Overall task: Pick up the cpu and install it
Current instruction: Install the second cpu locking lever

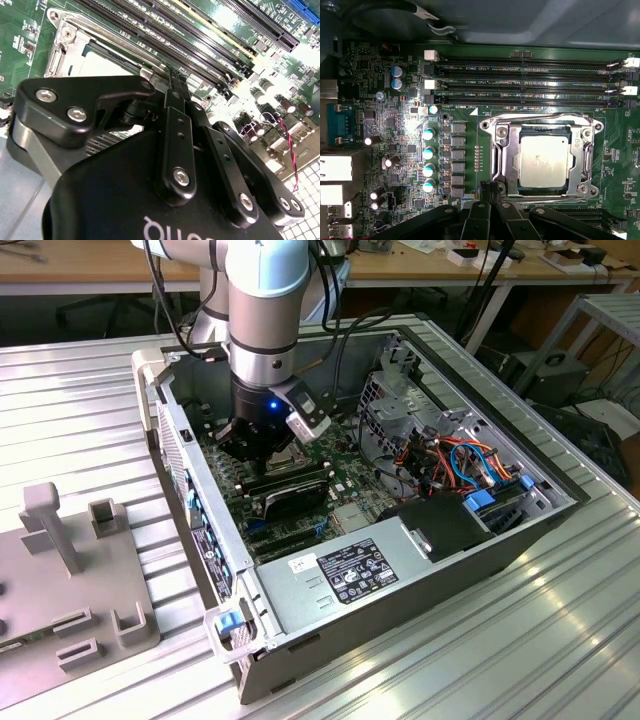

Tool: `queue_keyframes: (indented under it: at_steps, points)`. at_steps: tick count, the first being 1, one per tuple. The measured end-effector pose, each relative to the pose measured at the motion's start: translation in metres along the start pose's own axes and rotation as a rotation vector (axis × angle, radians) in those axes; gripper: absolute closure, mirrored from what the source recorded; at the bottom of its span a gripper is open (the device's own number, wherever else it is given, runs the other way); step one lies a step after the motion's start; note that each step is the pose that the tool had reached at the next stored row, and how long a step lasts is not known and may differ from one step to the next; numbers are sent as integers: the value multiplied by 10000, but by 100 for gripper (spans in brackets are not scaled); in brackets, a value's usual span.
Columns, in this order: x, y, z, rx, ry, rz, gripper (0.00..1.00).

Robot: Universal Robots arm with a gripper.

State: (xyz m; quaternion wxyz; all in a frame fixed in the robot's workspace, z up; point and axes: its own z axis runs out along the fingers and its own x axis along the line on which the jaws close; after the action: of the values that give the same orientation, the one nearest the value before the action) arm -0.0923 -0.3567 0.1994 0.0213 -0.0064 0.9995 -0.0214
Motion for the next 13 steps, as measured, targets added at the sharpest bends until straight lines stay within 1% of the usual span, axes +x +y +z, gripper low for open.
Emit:
queue_keyframes:
  at_steps: [5,7,13]
  points:
    - [-3,1,-43,-11,-8,1,89]
    - [-3,-2,-63,-1,-2,0,89]
    - [-3,-2,-69,2,-1,0,89]
